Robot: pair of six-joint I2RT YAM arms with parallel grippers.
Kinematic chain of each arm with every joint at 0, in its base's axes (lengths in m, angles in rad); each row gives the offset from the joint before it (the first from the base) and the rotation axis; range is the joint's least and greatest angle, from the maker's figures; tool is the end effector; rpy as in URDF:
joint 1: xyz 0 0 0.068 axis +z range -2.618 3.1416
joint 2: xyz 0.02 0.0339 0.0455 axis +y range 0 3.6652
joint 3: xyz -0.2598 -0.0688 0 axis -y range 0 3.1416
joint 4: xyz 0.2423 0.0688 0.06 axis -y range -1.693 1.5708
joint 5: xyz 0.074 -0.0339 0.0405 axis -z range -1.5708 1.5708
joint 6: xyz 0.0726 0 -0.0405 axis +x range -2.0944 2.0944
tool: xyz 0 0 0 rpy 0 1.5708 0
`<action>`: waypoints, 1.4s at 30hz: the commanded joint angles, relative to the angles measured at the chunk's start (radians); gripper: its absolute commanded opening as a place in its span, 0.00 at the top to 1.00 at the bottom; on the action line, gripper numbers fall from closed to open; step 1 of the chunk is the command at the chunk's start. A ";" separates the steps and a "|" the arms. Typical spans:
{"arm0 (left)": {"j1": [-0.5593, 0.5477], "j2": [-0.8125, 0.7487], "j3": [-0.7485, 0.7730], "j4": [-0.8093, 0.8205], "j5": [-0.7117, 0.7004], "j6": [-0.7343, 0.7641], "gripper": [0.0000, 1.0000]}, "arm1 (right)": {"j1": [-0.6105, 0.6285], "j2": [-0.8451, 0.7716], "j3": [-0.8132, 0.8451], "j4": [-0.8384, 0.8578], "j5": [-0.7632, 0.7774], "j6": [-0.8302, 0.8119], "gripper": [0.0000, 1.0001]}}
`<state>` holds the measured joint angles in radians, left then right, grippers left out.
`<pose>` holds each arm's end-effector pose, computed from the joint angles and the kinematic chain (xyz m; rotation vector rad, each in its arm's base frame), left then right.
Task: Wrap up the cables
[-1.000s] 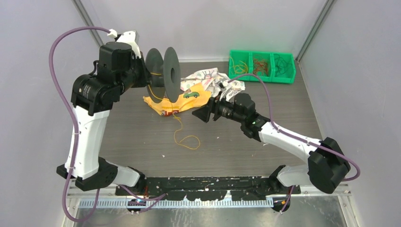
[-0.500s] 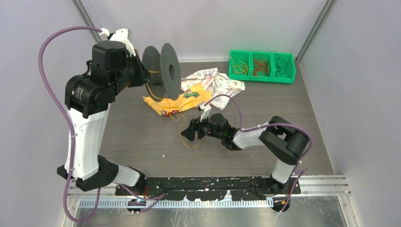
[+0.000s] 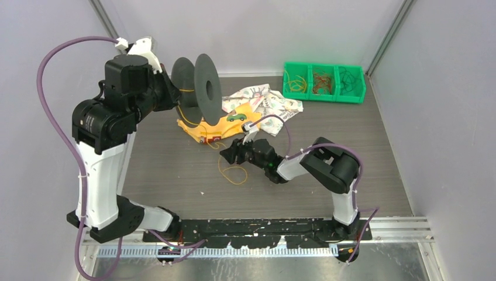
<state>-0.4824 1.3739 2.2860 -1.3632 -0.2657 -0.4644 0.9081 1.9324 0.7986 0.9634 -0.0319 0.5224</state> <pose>0.1857 -0.0757 0.5338 -0.1505 2.0153 -0.3359 0.2524 0.3272 0.1375 -0.3824 1.8274 1.0541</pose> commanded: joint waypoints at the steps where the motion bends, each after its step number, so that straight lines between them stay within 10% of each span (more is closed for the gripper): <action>1: 0.005 -0.044 -0.002 0.078 -0.012 -0.015 1.00 | 0.005 0.041 0.045 0.121 0.103 0.035 0.71; 4: 0.005 -0.051 -0.024 0.083 -0.029 -0.012 0.99 | 0.004 -0.004 0.032 0.089 0.138 0.033 0.99; 10: 0.008 -0.089 -0.105 0.126 0.064 0.001 0.99 | -0.044 -0.221 -0.045 -0.191 0.259 -0.005 0.99; 22: 0.010 -0.238 -0.356 0.238 0.452 0.089 1.00 | -0.392 -0.172 0.375 -0.989 -0.142 0.016 0.99; 42: 0.010 -0.162 -0.632 0.245 0.427 0.159 0.99 | -0.520 -0.105 0.780 -1.407 -0.188 -0.070 0.99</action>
<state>-0.4755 1.2198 1.6592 -1.2087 0.1673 -0.3290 0.3904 1.8221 1.5227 -0.3763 -0.2138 0.4690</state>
